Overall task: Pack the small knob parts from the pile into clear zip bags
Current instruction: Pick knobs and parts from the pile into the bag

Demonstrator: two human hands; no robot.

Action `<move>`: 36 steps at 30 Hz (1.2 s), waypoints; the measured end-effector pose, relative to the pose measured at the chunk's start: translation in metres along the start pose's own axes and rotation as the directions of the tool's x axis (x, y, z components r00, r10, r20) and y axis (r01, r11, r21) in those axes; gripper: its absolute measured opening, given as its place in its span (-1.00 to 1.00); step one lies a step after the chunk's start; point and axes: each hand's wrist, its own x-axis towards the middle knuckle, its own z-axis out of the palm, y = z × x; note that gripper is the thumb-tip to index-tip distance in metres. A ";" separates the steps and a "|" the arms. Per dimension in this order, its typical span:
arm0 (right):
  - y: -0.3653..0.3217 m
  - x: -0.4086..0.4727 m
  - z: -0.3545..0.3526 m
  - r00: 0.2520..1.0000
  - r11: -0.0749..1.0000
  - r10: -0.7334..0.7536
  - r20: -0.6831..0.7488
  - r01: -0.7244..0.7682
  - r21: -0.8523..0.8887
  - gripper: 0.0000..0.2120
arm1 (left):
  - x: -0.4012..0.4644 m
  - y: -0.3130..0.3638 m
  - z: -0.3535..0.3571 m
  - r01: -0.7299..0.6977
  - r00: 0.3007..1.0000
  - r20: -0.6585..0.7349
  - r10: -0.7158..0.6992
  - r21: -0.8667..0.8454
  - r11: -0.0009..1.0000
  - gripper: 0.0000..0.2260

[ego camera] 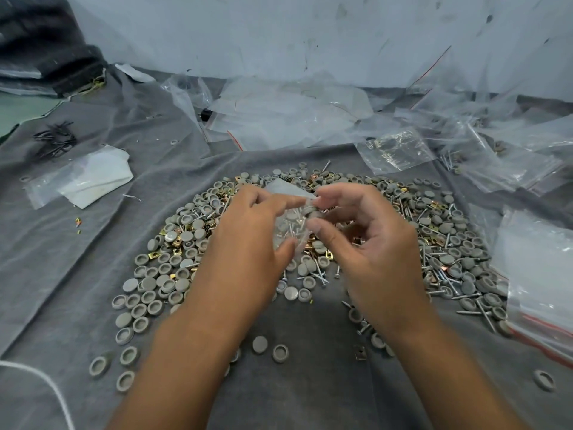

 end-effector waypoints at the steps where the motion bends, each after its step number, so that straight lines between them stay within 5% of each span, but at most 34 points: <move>1: -0.001 -0.001 0.002 0.999 0.997 -0.042 -0.009 0.042 -0.064 -0.75 | -0.001 0.002 0.001 -0.017 1.000 -0.002 0.017 -0.008 1.000 -0.55; 5: 0.000 -0.004 0.005 0.994 0.964 -0.103 0.025 0.106 -0.242 -0.65 | -0.003 0.008 0.003 -0.052 0.998 -0.027 0.052 0.000 0.999 -0.62; 18: 0.005 -0.001 -0.009 0.994 0.979 0.032 -0.102 -0.052 -0.200 -0.75 | -0.002 0.005 -0.001 -0.014 0.999 -0.041 0.012 -0.046 0.999 -0.52; 21: 0.014 -0.002 -0.018 0.964 0.924 0.222 0.145 -0.161 -0.348 -0.73 | -0.001 0.003 -0.002 0.010 0.997 -0.075 -0.013 -0.045 0.999 -0.52; 25: 0.018 -0.011 -0.014 0.765 0.794 0.407 0.499 -0.026 -0.608 -0.58 | -0.001 0.003 -0.002 0.036 0.993 -0.115 -0.038 -0.013 0.999 -0.51; 28: 0.018 -0.011 -0.009 0.781 0.783 0.347 0.520 0.063 -0.618 -0.65 | -0.002 0.003 -0.002 0.032 0.993 -0.117 -0.032 0.006 0.999 -0.51; 36: 0.021 -0.014 -0.006 0.791 0.803 0.418 0.447 -0.091 -0.588 -0.82 | -0.002 0.002 0.000 0.026 0.994 -0.108 -0.024 0.012 1.000 -0.49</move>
